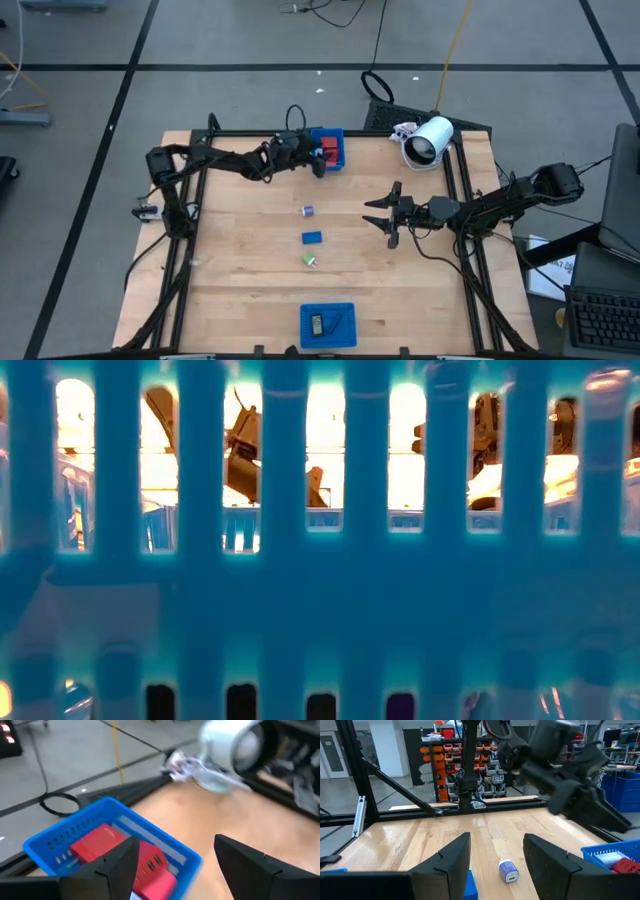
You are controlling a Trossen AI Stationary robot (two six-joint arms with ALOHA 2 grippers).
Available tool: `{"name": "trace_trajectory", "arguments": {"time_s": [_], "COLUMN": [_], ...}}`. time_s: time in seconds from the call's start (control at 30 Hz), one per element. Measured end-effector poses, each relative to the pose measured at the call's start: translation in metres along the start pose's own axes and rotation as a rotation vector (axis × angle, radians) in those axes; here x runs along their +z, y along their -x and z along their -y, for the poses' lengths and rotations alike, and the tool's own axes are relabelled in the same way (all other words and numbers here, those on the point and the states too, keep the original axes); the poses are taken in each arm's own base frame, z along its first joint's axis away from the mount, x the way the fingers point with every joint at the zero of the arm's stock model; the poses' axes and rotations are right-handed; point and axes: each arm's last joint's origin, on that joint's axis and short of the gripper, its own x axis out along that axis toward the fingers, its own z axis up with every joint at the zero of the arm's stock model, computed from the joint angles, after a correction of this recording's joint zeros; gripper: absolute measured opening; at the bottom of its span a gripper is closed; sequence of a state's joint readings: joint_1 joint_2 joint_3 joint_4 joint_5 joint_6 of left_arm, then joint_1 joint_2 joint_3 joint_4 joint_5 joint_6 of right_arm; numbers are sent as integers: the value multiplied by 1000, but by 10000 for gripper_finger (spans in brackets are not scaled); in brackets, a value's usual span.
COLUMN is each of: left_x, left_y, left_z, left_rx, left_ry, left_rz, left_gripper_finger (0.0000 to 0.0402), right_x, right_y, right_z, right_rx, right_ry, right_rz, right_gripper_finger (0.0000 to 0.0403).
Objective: Pick & Place Office items
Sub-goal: Put the blue digital timer into the bottom blue bin
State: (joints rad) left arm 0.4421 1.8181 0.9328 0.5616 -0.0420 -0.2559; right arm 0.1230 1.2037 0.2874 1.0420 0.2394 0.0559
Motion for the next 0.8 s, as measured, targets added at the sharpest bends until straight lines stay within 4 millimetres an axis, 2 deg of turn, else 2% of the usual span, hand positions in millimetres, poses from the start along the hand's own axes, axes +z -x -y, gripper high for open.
{"name": "trace_trajectory", "arguments": {"time_s": [0.2, 0.37, 0.63, 0.8], "left_x": [12, 11, -18, -36], "left_y": [31, 57, 69, 69], "left_z": [29, 54, 81, 86], "left_rx": [-56, -105, -147, -140], "left_ry": [-140, -201, -273, -308], "left_rz": [-121, -235, -435, -536], "left_gripper_finger": [243, 244, 262, 271], "right_x": [0, 0, 0, 0], "right_y": [0, 0, 0, 0], "right_z": [0, 0, 0, 0], "right_rx": [0, 0, 0, 0], "right_ry": [-2, -3, -11, -11], "right_rz": [0, 0, 0, 1], "right_gripper_finger": [171, 171, 171, 171]}}
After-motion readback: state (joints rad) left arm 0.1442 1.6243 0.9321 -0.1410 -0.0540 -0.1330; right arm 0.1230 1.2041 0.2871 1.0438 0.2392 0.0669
